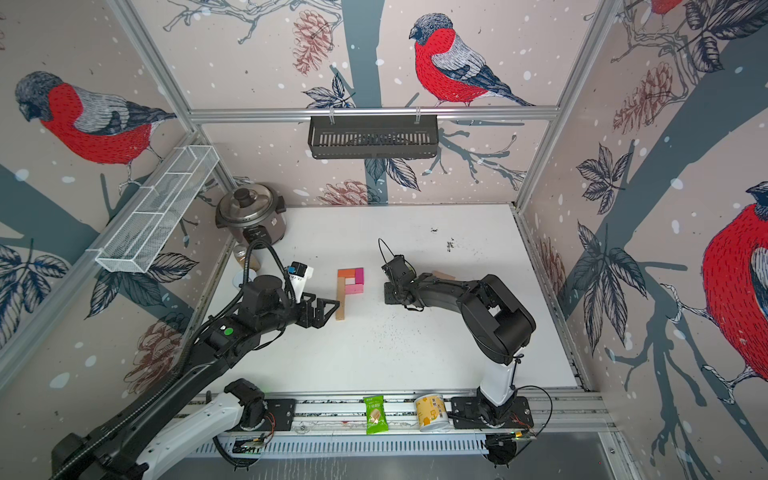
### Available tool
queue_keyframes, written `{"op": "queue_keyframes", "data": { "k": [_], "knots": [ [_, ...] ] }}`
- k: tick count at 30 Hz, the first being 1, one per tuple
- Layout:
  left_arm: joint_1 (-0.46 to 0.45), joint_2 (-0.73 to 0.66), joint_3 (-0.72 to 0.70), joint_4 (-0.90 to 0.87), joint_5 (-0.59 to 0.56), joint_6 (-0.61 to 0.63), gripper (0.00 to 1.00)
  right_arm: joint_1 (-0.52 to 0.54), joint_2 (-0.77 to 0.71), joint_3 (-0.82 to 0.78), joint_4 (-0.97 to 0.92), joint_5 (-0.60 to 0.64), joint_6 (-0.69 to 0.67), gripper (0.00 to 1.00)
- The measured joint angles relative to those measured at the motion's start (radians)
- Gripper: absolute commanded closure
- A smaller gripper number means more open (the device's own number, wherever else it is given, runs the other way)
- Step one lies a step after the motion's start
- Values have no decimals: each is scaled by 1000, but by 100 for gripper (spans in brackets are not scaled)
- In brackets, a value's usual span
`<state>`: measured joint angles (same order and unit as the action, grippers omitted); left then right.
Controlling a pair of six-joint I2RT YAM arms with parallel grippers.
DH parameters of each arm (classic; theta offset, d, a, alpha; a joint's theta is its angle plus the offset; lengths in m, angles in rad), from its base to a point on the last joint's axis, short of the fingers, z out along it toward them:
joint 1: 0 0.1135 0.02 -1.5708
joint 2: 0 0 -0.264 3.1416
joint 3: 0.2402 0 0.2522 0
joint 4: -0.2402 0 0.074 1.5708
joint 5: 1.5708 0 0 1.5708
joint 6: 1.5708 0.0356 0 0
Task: Assemble the letter p with building blocks
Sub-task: Assemble the building block at the center of the board.
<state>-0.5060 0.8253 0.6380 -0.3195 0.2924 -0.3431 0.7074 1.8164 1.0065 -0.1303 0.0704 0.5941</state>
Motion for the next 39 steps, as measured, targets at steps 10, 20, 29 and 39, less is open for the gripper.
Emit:
{"op": "queue_keyframes", "data": {
  "k": [10,20,29,39],
  "knots": [
    [7,-2,-2,1,19,0,2,0,8,8,1,-4,0,77],
    [11,-5,-3,2,29,0,3,1,19,22,0,-4,-3,71],
    [13,-8,-4,2,44,0,3,1,23,24,-3,-4,-3,66],
    [13,-12,-6,2,45,0,2,3,23,43,-27,-8,-3,62]
  ]
}}
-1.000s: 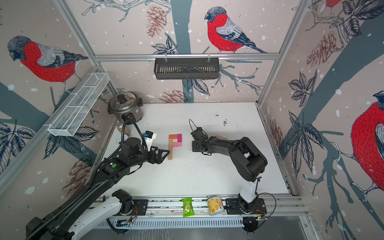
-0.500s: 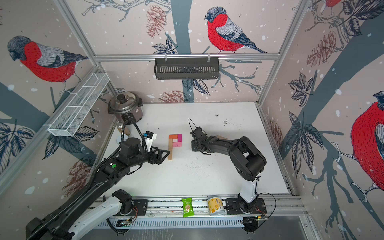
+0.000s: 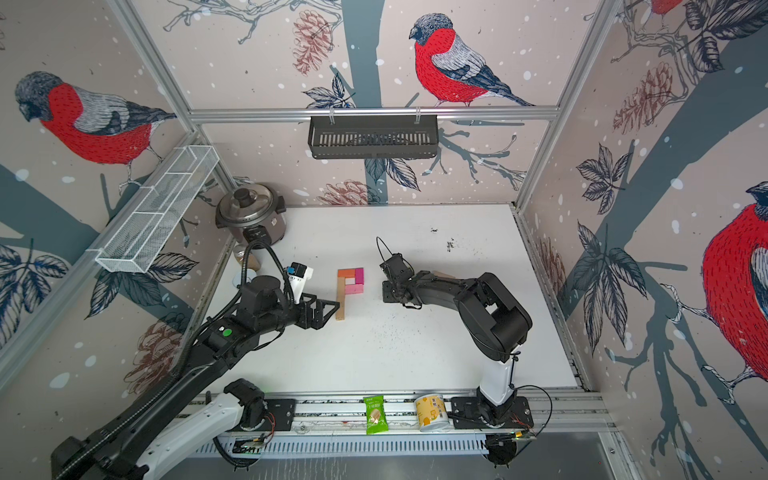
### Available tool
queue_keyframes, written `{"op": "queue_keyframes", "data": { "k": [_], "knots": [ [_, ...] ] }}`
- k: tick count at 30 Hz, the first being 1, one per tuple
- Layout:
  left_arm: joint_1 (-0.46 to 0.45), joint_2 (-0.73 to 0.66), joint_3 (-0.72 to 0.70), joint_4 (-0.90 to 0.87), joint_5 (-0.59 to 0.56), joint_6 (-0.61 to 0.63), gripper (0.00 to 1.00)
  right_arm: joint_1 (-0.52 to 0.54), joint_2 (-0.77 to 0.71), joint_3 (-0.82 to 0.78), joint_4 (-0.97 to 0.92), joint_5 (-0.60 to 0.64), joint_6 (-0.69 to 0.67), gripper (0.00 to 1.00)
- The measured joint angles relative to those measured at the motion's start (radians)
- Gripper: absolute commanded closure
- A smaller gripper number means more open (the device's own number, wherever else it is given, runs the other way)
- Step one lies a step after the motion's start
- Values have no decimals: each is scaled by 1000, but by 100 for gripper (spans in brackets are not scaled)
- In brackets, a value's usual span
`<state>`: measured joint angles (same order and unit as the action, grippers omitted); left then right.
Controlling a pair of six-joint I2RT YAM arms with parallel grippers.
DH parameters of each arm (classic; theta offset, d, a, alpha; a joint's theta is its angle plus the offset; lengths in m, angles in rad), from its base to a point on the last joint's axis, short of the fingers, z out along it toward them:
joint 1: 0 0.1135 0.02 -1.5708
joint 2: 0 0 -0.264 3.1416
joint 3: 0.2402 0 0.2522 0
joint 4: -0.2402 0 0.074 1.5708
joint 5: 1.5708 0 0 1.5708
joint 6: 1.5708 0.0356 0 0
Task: Assemble the letter p with building blocks
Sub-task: Assemble the building block at the center of the board.
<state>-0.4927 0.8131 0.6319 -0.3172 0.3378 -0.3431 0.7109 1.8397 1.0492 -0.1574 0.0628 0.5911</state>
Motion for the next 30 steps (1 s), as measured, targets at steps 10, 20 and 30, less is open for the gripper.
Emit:
{"op": "queue_keyframes", "data": {
  "k": [10,20,30],
  "knots": [
    [1,-21,-3,4,0,-1,2,2,-86,35,-37,-3,-20,54],
    [1,-111,-32,45,-2,-50,2,-37,-243,-69,-41,-48,-69,67],
    [-13,2,-108,212,34,-190,6,-97,-322,-278,88,-190,-97,86]
  ]
}}
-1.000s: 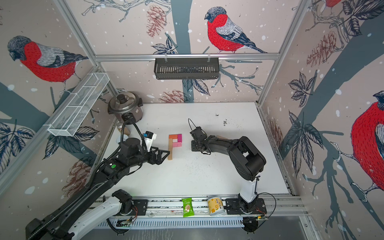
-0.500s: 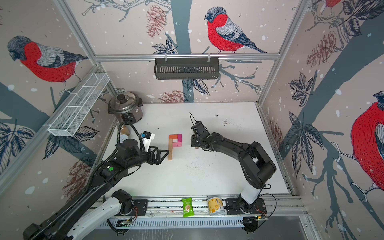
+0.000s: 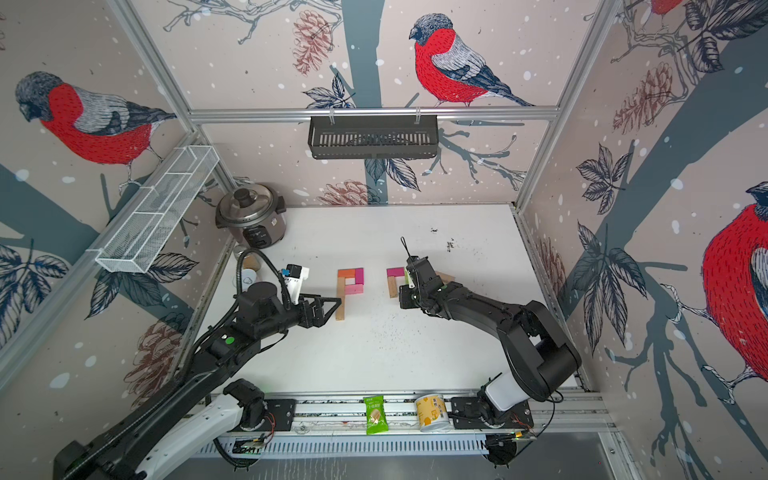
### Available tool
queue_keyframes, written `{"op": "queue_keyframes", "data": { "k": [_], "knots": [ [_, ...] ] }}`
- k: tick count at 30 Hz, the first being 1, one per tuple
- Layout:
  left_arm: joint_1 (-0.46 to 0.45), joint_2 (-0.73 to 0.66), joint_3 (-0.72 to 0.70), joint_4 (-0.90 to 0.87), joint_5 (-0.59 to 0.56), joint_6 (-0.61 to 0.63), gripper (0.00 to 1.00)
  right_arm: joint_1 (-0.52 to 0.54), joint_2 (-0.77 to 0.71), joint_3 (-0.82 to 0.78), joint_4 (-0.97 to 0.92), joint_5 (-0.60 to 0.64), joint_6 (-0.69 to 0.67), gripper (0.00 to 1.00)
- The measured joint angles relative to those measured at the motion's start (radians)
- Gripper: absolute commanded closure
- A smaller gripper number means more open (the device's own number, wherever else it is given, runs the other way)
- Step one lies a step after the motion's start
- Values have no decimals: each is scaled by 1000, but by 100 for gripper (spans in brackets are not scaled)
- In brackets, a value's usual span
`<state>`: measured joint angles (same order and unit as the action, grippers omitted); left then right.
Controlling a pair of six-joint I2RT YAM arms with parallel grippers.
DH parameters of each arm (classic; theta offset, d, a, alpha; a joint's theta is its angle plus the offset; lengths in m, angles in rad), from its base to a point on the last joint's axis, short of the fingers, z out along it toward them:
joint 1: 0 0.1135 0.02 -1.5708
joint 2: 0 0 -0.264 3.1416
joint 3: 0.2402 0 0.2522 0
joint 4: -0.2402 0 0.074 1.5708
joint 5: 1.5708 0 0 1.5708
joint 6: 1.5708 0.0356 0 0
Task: Assemble the letter p with building blocks
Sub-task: Assemble the building block at the center of the board.
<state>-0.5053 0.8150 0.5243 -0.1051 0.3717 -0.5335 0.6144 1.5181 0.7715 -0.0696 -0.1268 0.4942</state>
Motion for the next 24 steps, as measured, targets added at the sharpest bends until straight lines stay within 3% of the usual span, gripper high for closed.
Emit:
{"op": "queue_keyframes", "data": {
  "k": [3,8,18,24],
  "knots": [
    [-48,96,14,42,1,-24,7,-5,0,-40,47,-29,-3,92],
    [-101,275,100,78,-6,-46,7,-24,15,-105,135,-67,0,92],
    [-87,533,420,13,18,-14,5,-34,89,-133,285,-154,11,92],
    [-32,564,431,28,62,18,5,-33,105,-132,319,-158,11,91]
  ]
}}
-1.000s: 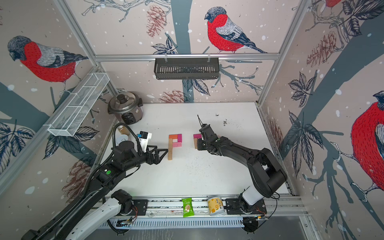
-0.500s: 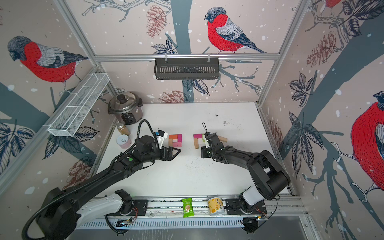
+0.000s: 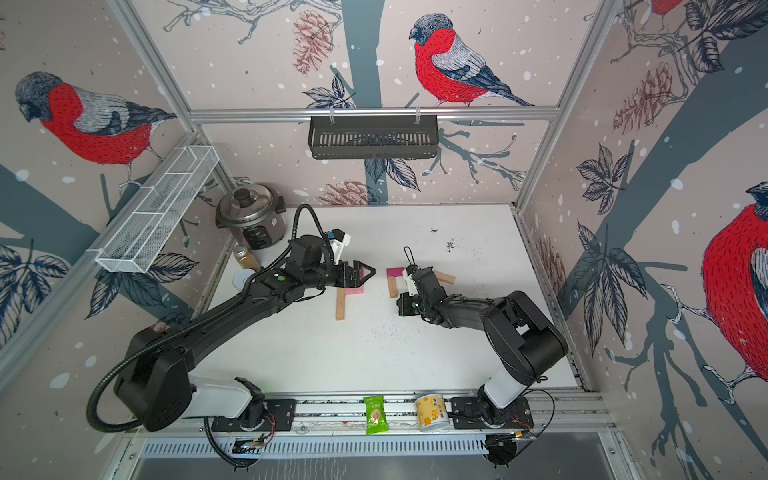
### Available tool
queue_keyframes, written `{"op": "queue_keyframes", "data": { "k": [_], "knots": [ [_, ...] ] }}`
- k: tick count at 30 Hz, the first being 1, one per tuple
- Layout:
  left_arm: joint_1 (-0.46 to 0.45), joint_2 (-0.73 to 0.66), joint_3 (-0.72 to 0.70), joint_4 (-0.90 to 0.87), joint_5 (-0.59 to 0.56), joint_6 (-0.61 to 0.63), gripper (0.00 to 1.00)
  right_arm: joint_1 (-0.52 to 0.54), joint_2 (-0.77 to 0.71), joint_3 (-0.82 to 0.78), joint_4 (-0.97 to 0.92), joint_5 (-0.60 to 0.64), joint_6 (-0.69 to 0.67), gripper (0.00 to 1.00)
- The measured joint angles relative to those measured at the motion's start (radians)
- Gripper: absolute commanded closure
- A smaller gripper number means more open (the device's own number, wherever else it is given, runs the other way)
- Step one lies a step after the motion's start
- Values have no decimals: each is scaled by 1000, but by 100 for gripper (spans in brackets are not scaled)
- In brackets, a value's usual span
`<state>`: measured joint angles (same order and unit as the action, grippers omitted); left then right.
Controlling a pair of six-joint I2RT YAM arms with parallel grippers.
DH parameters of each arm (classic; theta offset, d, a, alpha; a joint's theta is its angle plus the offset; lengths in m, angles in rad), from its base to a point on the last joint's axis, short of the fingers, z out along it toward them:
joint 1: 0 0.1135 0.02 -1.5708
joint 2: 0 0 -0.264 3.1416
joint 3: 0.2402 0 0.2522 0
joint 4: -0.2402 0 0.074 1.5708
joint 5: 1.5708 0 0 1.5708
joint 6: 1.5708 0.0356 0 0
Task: Assemble the letter p with building blocks
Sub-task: Assemble the building block at the center of the board.
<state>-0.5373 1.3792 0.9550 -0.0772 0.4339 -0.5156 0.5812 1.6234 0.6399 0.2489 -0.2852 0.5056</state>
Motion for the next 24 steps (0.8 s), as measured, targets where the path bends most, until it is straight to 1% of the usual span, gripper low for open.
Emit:
{"op": "queue_keyframes", "data": {
  "k": [4,9,24],
  "knots": [
    [61,-9,-60,-9,30,-1,5,1,24,7,14,-2,0,91],
    [65,-44,-59,-2,43,18,5,8,50,24,15,-2,0,91],
    [66,-36,-58,-3,71,44,4,9,85,48,26,-2,0,90]
  ]
}}
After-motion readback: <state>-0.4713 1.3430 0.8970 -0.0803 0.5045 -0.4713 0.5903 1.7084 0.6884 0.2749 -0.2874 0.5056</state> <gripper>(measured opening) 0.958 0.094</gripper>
